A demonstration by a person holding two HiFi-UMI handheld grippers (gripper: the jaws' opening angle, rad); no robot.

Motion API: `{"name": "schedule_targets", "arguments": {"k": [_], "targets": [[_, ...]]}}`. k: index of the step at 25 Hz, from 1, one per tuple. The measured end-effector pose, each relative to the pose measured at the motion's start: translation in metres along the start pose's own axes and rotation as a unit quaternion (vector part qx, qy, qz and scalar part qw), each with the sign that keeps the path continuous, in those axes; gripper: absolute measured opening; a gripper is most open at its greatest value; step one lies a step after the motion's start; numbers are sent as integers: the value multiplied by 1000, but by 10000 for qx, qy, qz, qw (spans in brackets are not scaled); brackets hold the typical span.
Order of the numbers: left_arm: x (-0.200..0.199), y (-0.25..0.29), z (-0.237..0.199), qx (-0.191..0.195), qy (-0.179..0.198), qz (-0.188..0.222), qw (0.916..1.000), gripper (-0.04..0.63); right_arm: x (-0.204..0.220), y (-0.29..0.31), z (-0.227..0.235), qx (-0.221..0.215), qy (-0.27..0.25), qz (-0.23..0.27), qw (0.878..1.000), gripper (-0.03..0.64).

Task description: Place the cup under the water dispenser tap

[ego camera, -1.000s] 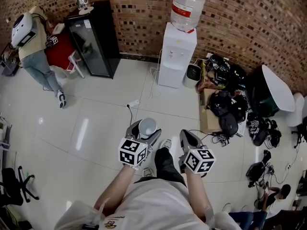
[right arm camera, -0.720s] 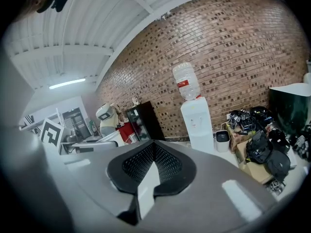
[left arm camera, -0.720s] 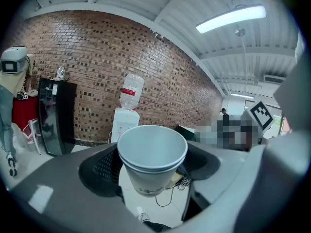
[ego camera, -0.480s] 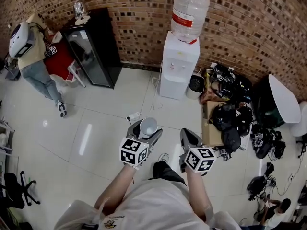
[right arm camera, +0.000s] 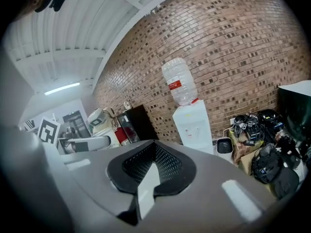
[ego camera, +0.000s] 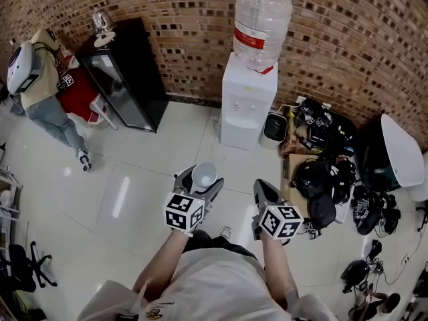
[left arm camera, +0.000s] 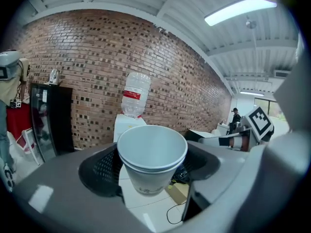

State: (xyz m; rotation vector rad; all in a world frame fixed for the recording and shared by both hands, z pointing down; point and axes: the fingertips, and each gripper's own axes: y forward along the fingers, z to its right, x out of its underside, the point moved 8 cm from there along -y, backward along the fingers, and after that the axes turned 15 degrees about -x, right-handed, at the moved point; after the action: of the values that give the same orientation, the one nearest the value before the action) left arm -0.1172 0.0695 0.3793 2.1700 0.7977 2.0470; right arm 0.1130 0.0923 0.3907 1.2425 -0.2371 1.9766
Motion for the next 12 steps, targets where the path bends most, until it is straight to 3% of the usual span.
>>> {"name": "schedule_targets", "arguments": {"k": [12], "targets": [[-12, 73, -16, -7, -54, -234, 9997, 376, -20, 52, 48, 11, 190, -208, 9996, 0]]}}
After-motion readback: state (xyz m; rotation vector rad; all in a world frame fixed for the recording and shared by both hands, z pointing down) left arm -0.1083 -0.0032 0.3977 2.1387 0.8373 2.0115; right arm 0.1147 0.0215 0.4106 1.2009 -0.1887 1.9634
